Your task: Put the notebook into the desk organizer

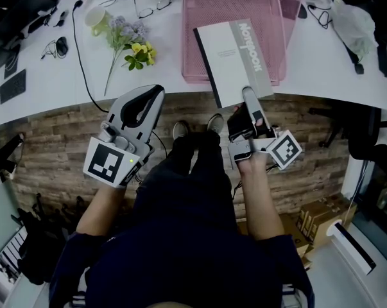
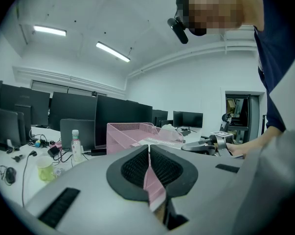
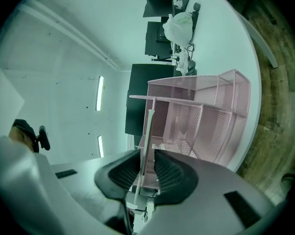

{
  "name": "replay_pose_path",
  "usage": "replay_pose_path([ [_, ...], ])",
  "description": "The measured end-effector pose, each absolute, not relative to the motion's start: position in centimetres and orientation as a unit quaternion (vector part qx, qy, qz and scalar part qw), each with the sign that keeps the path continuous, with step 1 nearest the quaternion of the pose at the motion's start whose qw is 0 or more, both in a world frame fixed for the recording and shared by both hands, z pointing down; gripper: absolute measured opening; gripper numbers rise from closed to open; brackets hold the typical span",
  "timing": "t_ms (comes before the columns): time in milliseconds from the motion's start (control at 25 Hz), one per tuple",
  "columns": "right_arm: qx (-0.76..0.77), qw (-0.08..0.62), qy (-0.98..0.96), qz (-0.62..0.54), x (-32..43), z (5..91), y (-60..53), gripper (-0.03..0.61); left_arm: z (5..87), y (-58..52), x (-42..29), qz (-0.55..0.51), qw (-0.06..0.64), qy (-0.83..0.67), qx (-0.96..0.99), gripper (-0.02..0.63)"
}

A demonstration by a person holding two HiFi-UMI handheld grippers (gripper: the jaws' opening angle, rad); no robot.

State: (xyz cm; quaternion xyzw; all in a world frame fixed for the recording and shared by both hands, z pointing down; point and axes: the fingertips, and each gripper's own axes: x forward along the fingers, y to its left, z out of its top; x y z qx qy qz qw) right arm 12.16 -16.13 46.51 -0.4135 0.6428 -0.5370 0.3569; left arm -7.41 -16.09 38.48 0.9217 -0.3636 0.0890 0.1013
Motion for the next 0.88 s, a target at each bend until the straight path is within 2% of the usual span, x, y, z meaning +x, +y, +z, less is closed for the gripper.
replay_pose_path([
  [440,-0.393,0.368,0.648,-0.538,12.0,45.9,-15.8,0.149,38.3,-15.8,-7.5,0.087,0.097,-0.365,0.922,0.035],
  [880,-0.405,0.364,0.646,-0.535,12.3,45.9,-14.4,0.181,37.5,-15.2,-7.3,0.077,0.087,-0.353,0.928,0.035],
])
